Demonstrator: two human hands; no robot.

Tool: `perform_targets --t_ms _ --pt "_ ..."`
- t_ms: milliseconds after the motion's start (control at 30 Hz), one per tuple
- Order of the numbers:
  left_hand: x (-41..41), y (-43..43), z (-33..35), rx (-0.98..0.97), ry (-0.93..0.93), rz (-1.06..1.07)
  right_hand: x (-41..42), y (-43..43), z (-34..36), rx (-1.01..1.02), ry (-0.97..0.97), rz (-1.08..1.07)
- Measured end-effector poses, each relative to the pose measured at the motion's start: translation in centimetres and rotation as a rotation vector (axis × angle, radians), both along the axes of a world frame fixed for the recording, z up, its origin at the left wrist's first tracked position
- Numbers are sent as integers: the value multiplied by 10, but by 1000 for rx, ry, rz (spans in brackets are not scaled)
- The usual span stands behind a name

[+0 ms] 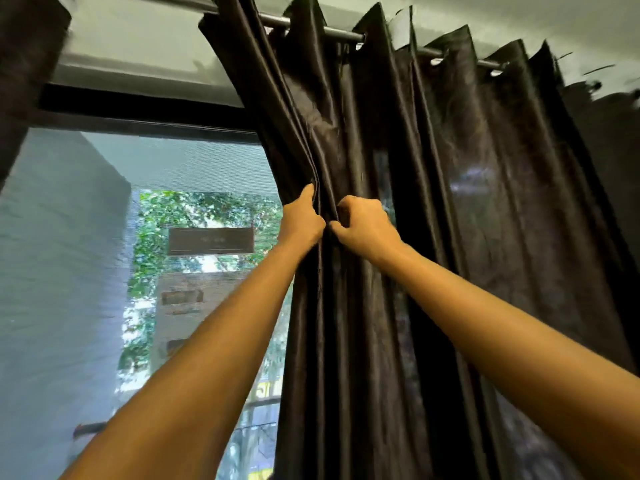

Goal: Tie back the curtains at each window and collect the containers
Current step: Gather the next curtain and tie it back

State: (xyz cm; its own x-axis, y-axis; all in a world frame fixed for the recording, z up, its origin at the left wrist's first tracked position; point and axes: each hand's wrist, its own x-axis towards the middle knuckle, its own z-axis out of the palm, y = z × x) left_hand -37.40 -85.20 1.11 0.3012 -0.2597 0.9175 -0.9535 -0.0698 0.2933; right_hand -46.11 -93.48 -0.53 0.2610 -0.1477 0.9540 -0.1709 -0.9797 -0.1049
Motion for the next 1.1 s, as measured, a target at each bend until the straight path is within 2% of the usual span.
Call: perform_targets --t_ms 133,267,400,567,700,867,1000,1100 --pt "-7 -14 -3 148 -28 228 -29 -25 1 52 -61 -176" --pt "6 7 -11 146 -28 373 -53 -53 -2 159 -89 -309" --pt "7 39 -31 80 -27 391 -55 -79 -9 301 17 -210" --pt "1 62 -58 43 -10 426 -40 -72 -10 409 -8 33" --pt "-1 75 -69 21 25 429 -14 -42 -8 258 -40 208" --pt "1 100 -67 -1 47 494 20 18 16 114 47 324" --pt "18 126 -68 -47 23 412 56 76 20 4 146 329" --pt "27 143 -74 -85 -11 380 76 114 22 -28 137 387"
